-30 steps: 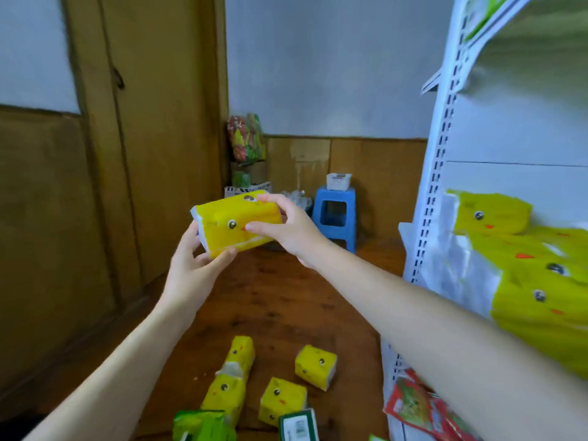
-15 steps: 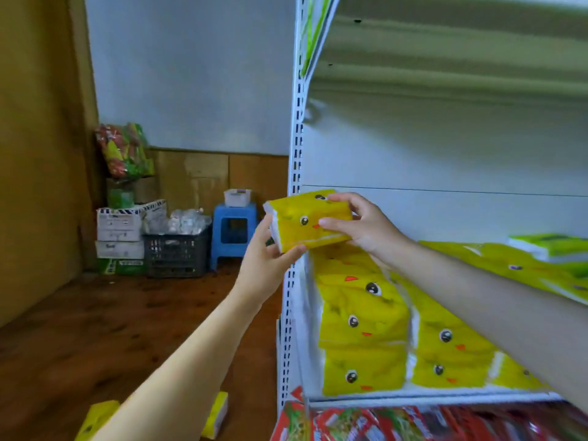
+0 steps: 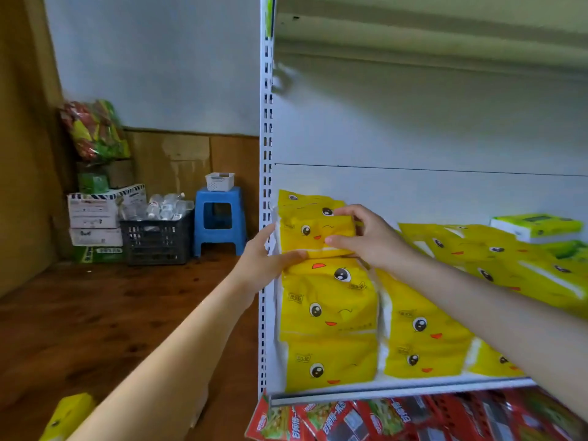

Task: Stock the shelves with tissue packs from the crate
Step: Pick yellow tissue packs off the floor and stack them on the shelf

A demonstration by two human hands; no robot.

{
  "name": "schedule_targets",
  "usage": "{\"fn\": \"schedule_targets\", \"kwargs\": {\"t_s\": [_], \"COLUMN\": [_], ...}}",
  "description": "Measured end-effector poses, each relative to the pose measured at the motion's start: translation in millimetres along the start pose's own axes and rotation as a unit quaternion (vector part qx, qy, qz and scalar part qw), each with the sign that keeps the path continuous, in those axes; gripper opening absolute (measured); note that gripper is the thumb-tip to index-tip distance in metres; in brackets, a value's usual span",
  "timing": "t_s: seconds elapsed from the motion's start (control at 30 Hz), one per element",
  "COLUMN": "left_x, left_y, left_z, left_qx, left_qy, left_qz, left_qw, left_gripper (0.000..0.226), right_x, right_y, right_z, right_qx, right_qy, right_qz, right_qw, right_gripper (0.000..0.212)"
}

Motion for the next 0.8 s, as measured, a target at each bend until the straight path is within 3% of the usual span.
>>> {"fn": "schedule_targets", "kwargs": {"t_s": [0.1,0.3,0.4,0.5,0.63,0.8], "left_x": [-1.0,-2.3,-5.1,-16.9,-50.3,-120.9], "left_y": [4.1,-0.3,-4.6,-8.0,-5.8,11.9], "left_z": [-1.7,-4.1,7.9,32.5,69.5,137.1], "left_qx": [-0.022,-0.017,0.007,0.027,0.057,0.137], "left_qy": [-0.008,0.007,0.003,-0.063,-0.110,-0.164], "left_qz": [-0.001,0.015,0.022,0.023,0.043,0.098], "left_qw": [1.000,1.000,1.000,0.997,0.991,0.972], "left_gripper": [0.049,0.044,0.068,0.073,0.077,0.071], "right_x": [-0.6,-7.7,-14.3,-25.5,-41.5,-64.3], "right_y": [4.5,2.1,31.2,74.1,113.8,144.1], "right_z": [1.8,-0.1,5.6,-3.6,-57.9,-160.0], "right_qx": [-0.091,-0.134,-0.186,-0.196,-0.207,-0.216], "right_qy": [-0.009,0.030,-0.002,-0.029,0.006,0.107], "right_qz": [0.011,0.004,0.057,0.140,0.210,0.247], "right_qw": [0.996,0.990,0.981,0.970,0.956,0.939], "right_gripper": [0.050,0.060,0.067,0.059,0.053,0.053]}}
Point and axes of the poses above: each hand's wrist, its own x-axis towards the middle knuckle, its own z-axis out of the back of the hand, y = z × x, the point moved 7 cm from there along x, towards the middle knuckle, and after that the axes turned 12 degrees about -z, right-handed, at the moved point
